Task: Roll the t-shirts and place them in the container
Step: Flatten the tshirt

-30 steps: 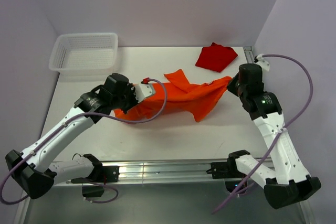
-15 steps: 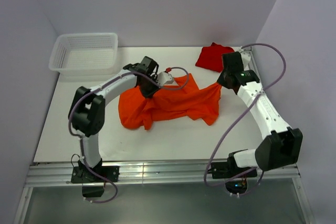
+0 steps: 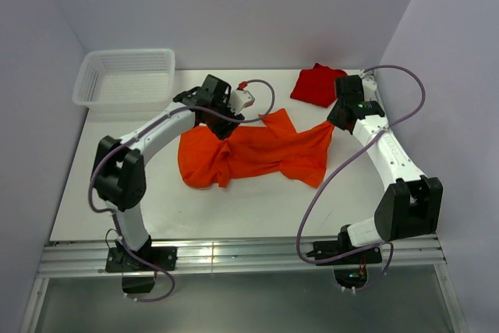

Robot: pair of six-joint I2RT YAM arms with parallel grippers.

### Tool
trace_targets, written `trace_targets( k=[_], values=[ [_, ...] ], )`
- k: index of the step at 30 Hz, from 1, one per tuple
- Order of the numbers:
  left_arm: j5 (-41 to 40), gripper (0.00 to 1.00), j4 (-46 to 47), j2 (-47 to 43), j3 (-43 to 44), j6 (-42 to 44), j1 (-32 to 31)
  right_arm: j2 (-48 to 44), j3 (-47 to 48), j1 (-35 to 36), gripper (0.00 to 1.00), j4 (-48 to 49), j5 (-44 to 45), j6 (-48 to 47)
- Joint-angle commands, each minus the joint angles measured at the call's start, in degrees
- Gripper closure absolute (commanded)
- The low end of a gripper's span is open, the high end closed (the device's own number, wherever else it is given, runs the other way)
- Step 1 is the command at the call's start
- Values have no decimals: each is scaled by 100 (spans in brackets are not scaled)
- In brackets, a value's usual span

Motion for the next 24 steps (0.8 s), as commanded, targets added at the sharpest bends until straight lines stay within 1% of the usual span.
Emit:
trace_targets(
  k=[1, 4, 6, 8, 9, 11, 17, 21, 24],
  values=[
    [39, 39, -77, -921, -258, -236, 15, 24, -26, -31, 100, 240, 57, -98],
    [154, 40, -288, -1299, -697, -271, -46, 59, -43, -31, 100, 249, -22, -89],
    [163, 42, -341, -1501, -1145, -289, -117, 51, -87, -31, 100, 293, -66, -63],
    [15, 43, -211, -1668, -1627, -333, -354, 42, -131, -31, 100, 319, -136, -45],
    [-178, 43, -149, -1704, -1778, -377, -581, 33, -148, -31, 100, 319, -162, -37],
    [-302, 43, -61, -1748, -2094, -508, -793, -11, -219, -31, 100, 345, -207, -28],
    [-610, 44, 212, -1757, -2482, -834, -1268, -169, -421, -22, 100, 372, -224, -28],
    [-681, 45, 274, -1687, -2571, -1009, -1532, -257, -526, -31, 100, 381, -233, -36],
    [-1032, 46, 405, -1634, -2667, -1159, -1646, -318, -588, -31, 100, 390, -242, -54]
  ],
)
